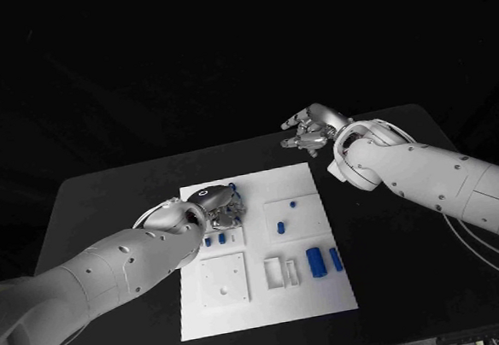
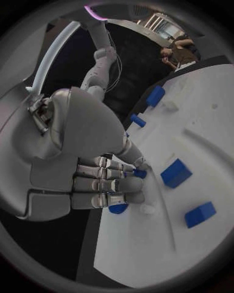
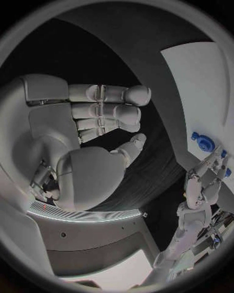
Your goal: Assemble the parts on the task board
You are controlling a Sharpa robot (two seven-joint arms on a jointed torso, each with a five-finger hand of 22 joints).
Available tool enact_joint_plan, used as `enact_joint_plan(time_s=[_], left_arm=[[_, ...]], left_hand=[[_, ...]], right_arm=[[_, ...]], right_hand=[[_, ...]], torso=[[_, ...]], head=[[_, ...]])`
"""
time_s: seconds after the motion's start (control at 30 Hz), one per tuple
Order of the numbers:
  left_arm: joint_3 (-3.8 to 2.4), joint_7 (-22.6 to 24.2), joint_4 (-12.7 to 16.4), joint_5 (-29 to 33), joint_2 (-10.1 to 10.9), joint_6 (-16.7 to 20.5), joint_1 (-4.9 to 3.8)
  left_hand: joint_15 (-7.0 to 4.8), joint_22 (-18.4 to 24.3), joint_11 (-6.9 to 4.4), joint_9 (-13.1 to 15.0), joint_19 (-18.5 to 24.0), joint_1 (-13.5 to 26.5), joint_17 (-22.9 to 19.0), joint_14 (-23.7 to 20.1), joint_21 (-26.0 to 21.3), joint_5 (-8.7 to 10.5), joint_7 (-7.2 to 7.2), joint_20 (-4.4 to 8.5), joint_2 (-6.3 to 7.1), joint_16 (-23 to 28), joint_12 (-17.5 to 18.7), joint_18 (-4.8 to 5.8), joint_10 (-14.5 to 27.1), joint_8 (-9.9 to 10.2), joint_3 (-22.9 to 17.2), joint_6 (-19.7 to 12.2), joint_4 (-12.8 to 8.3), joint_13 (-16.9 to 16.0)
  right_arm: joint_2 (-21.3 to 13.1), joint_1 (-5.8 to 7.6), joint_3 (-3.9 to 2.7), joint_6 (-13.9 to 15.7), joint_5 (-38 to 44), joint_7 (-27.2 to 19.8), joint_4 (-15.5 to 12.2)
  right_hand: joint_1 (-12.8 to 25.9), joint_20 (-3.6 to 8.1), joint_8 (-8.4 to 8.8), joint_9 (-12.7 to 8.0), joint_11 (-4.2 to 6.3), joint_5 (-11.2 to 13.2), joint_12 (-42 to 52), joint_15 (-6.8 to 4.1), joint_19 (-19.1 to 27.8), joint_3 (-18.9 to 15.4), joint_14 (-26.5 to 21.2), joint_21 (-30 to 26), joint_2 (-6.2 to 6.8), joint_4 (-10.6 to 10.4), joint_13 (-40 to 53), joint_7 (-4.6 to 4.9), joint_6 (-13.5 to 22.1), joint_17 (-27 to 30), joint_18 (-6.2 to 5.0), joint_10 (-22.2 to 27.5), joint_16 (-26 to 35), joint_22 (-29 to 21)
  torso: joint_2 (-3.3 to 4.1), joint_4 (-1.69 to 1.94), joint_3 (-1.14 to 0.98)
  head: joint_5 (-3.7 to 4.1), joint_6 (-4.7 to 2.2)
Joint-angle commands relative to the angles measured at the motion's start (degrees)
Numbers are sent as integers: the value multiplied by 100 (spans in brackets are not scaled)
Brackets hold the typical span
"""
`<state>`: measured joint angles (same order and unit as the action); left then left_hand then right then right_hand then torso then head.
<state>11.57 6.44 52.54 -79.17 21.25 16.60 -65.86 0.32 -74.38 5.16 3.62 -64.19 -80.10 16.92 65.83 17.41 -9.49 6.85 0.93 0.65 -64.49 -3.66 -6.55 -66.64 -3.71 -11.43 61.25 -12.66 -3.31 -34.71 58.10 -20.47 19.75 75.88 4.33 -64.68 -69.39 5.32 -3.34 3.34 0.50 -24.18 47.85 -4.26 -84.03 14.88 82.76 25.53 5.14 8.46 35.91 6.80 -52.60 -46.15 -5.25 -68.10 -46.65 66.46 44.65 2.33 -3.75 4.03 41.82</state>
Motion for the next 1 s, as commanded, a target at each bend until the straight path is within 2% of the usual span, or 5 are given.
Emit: enact_joint_plan(time_s=[0.03, 0.47, 0.63, 0.83, 1.0], left_arm=[[42, 35, 16, -8, -9, -347, 71], [52, -38, -8, -36, 4, -347, 72], [52, -57, -47, -35, 14, -270, 71], [52, -54, -41, -31, 30, -186, 71], [52, -53, -17, -29, 54, -127, 71]], left_hand=[[-12, -190, -5, 3, -24, 17, 3, 46, 73, -28, 16, -1, -8, -4, 35, 63, -58, 6, -32, 107, -14, -5], [-65, -187, -73, 1, 13, 10, 26, 142, 306, -46, -22, 56, -124, -62, 35, 81, -255, 17, -102, 329, 6, -5], [-8, -179, 37, -6, 27, 24, -4, 134, 315, -43, 25, 20, -41, 4, 36, 50, 113, 23, -119, 162, -20, -3], [63, -156, 151, -10, -9, -4, -34, 143, 264, -21, -51, -61, 100, 62, 34, -20, 538, 21, -50, -151, -58, -3], [89, -160, 185, -9, -56, -132, -56, 139, 153, -25, -67, -105, 95, 90, 33, -59, 682, 18, 172, -178, -28, -4]], right_arm=[[8, -2, -2, -47, -7, -51, -9], [10, -2, -3, -50, -7, -52, -1], [8, -2, -3, -45, -8, -55, 6], [8, -2, -3, -44, -9, -57, 10], [6, -2, -3, -44, -9, -58, 13]], right_hand=[[43, 42, -5, 9, 7, -16, 12, -37, -249, 11, 10, -18, 18, -7, -5, 1, -42, 9, -83, 51, 28, -5], [43, 42, -5, 9, 7, -16, 12, -37, -249, 11, 10, -18, 18, -7, -5, 1, -42, 9, -83, 51, 28, -5], [43, 42, -5, 9, 7, -16, 12, -37, -249, 11, 10, -18, 18, -7, -5, 1, -42, 9, -83, 51, 28, -5], [43, 42, -5, 9, 7, -16, 12, -37, -249, 11, 10, -18, 18, -7, -5, 1, -42, 9, -83, 51, 28, -5], [43, 42, -5, 9, 7, -16, 12, -37, -249, 11, 10, -18, 18, -7, -5, 1, -42, 9, -83, 51, 28, -5]], torso=[[0, 3, -1], [-1, -3, 2], [2, 5, 5], [1, 6, 9], [-1, 6, 10]], head=[[0, -2], [18, 0], [24, -9], [27, -8], [25, -13]])
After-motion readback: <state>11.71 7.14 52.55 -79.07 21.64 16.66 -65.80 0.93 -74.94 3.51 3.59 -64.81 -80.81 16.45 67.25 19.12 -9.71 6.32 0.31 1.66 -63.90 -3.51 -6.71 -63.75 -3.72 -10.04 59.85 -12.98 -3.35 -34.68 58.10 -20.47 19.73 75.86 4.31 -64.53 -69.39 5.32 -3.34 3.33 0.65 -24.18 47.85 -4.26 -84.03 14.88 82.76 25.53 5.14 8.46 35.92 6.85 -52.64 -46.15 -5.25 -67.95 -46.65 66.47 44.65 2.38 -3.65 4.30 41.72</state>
